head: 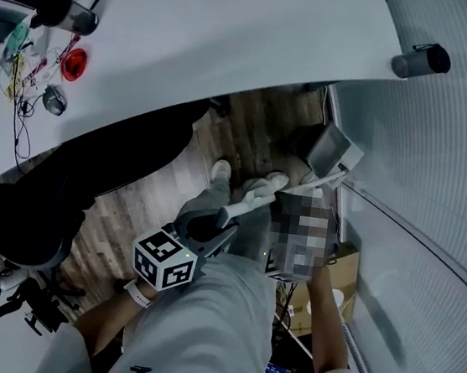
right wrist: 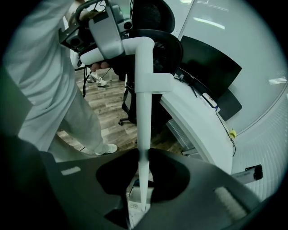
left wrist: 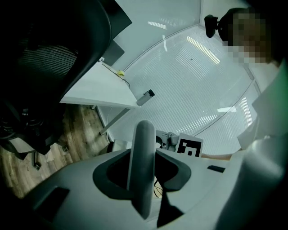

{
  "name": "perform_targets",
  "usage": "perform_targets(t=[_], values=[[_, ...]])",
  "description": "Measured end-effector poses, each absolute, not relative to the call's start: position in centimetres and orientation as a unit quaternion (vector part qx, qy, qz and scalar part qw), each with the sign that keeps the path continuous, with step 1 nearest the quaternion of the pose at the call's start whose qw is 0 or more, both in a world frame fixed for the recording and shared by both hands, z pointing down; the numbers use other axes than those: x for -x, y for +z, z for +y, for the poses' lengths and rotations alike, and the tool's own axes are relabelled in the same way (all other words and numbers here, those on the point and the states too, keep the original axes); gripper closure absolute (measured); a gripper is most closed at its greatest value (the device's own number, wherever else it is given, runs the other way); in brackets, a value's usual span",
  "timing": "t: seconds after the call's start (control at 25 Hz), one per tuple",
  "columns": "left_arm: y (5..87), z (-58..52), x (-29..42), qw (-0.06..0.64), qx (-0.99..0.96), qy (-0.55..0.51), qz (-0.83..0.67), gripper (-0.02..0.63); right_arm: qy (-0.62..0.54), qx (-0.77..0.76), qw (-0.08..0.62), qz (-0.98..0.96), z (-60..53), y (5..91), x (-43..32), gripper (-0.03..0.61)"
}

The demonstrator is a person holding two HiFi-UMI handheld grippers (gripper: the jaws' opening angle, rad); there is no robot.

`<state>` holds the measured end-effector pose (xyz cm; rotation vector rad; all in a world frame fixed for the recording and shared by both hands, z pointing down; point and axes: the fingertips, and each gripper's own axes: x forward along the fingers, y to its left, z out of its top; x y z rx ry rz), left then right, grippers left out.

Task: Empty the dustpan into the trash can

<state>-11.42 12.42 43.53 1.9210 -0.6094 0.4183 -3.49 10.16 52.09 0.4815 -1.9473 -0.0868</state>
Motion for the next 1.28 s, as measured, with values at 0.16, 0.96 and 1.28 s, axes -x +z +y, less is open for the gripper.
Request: perform_targets(t=[0.16, 0.96, 1.28], values=[[43.6, 12.4, 11.8, 0.519, -0.797, 0.172, -0.256, 0.494, -0.034, -0.199, 0.537, -0.819, 10.3, 52.2, 3.9, 0.492], [38.2, 12.2, 7.3, 0.376, -0.875, 0.221, -0.209, 0.509, -0.006, -0.31, 0.512, -0.801, 10.5, 48.4, 0.7, 0.492], [35.4, 11.7, 4.7, 0.337, -0.899, 0.215, -0.179, 0.511, 0.004, -0.36, 0.494, -0.791, 10.5, 46.1, -1.5, 0.492]])
